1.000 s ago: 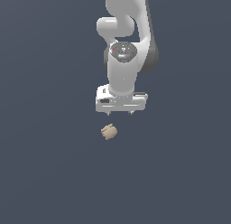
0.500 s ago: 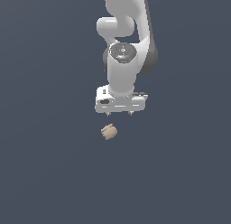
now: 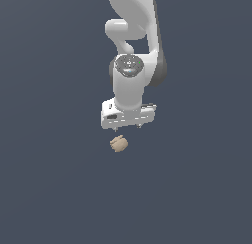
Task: Pick up the object and move it to a goal position.
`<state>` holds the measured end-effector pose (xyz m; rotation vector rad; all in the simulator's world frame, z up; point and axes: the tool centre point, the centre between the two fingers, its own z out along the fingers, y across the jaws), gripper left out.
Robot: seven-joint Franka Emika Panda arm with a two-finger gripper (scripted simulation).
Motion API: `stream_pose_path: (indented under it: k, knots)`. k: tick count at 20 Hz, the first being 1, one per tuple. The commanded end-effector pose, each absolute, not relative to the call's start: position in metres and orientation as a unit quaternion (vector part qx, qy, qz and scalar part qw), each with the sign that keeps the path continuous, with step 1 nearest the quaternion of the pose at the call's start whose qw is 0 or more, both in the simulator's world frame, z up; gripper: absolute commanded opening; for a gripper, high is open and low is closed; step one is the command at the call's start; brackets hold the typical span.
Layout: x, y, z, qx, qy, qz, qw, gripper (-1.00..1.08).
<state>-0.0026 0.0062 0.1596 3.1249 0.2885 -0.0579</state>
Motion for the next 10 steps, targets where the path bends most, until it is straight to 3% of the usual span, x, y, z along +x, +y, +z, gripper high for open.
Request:
stream_pose_path:
  k: [1, 10]
  knots:
    - [-0.001, 0.001, 0.152, 0.993, 0.115, -0.017, 0.001, 1.0]
    - [0.005, -0.018, 0.119, 0.976, 0.219, -0.008, 0.001, 1.0]
